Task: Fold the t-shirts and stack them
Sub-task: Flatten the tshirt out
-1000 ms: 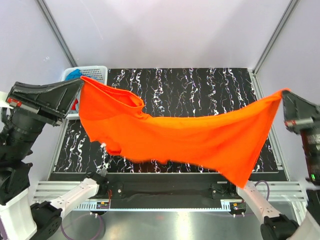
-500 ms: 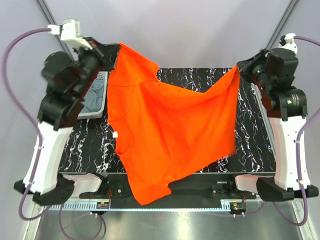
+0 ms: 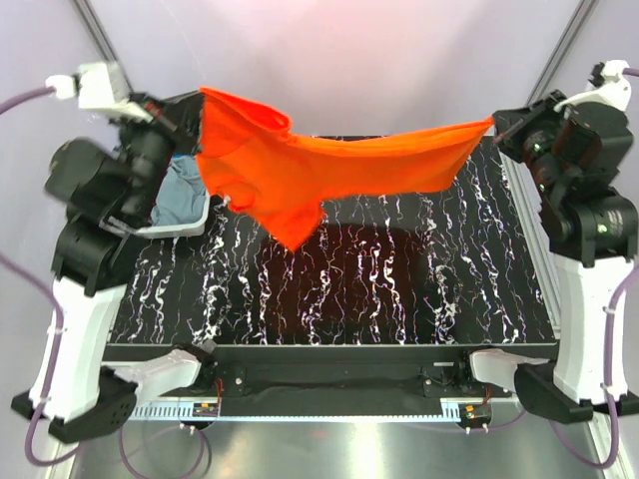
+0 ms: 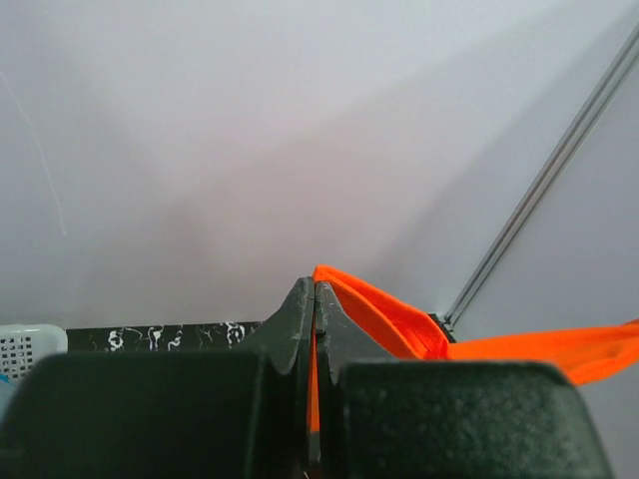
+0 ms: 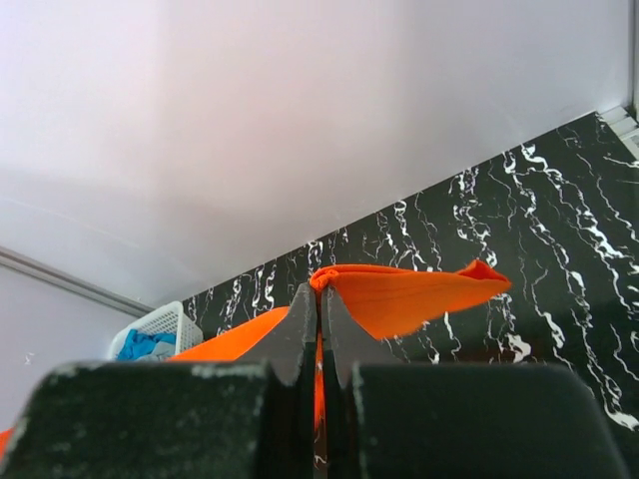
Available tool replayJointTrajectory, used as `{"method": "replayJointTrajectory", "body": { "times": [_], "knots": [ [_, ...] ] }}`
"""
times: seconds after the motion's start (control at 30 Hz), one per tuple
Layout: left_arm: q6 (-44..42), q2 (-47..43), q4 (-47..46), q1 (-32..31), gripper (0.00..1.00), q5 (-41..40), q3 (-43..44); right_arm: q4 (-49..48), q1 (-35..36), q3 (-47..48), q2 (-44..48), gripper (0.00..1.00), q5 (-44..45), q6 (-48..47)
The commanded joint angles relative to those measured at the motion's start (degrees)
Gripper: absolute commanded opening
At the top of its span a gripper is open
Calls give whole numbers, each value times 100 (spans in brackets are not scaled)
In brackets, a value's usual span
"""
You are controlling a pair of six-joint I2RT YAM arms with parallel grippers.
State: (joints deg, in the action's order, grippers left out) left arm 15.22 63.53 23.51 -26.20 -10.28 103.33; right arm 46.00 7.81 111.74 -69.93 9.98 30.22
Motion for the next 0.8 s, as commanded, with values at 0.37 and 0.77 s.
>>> {"method": "replayJointTrajectory", "body": {
  "times": [0.37, 0.77],
  "knots": [
    [912, -2046, -989, 0, 0, 1457, -658, 928, -17, 146, 1833, 0, -320, 633],
    [78, -826, -505, 0, 0, 1102, 373, 325, -17, 15, 1309, 0, 145, 635]
  ]
}}
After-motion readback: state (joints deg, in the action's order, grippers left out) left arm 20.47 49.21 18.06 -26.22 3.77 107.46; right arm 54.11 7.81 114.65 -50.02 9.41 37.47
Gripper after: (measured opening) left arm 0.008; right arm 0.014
